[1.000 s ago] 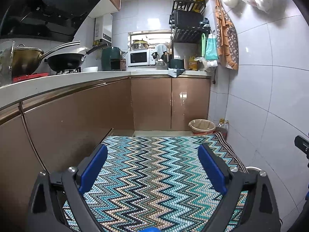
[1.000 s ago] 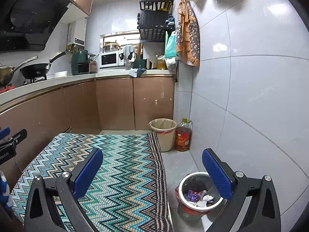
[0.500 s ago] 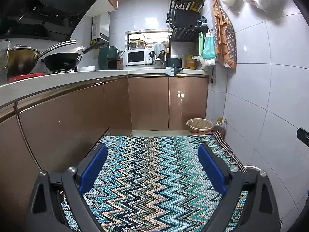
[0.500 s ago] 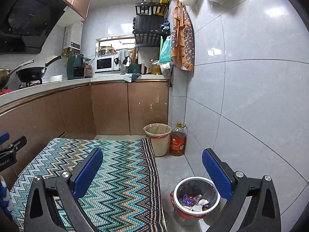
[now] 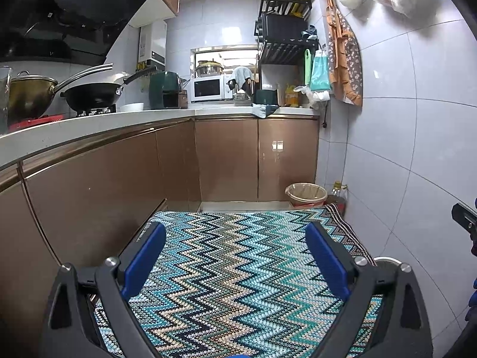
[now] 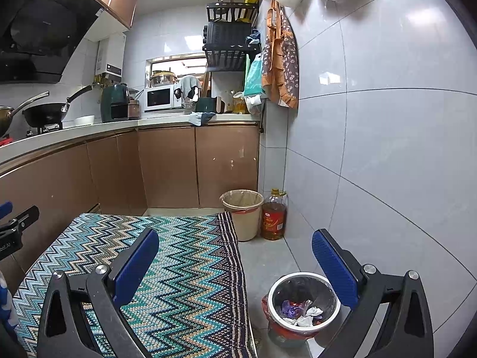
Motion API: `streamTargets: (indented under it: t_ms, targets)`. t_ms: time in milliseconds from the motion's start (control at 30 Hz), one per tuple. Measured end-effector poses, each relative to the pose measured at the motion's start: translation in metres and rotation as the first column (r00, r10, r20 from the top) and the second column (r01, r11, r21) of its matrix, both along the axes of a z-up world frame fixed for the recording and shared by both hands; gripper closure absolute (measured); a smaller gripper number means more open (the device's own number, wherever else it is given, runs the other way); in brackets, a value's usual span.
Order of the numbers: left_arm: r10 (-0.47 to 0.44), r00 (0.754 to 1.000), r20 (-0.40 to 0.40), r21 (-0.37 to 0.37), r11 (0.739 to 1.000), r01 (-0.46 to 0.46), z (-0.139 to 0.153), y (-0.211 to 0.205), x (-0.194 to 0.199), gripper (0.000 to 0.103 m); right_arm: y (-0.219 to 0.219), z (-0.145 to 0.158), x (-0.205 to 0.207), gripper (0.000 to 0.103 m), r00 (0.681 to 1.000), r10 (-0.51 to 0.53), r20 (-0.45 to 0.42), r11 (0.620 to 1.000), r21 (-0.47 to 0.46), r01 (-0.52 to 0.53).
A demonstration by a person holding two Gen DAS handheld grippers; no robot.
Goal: Collect trash
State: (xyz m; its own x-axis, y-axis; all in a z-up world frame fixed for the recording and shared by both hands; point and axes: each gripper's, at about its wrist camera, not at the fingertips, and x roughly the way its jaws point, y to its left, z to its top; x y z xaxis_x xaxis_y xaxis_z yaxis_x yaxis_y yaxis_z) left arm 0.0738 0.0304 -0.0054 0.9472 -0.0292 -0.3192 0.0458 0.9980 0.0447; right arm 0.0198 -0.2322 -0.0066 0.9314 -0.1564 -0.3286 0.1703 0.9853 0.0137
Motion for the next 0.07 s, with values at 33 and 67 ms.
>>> streamTargets:
  t_ms: [33,67]
  targets:
    - [-0.001,1.0,-0.002,-0.002,1.0,0.001,-0.0003,0.0,0.0006,0.008,-0.0005,-0.0004,0.0003,0.0,1.0,-0.002,-0.001,1.0,0.002,0.002]
    - [-0.002,1.0,-0.005,-0.003,1.0,0.002,-0.0007,0.0,0.001,0.008,-0.0011,-0.0009,0.0008,0.0,1.0,-0.004,-0.002,1.0,0.004,0.004]
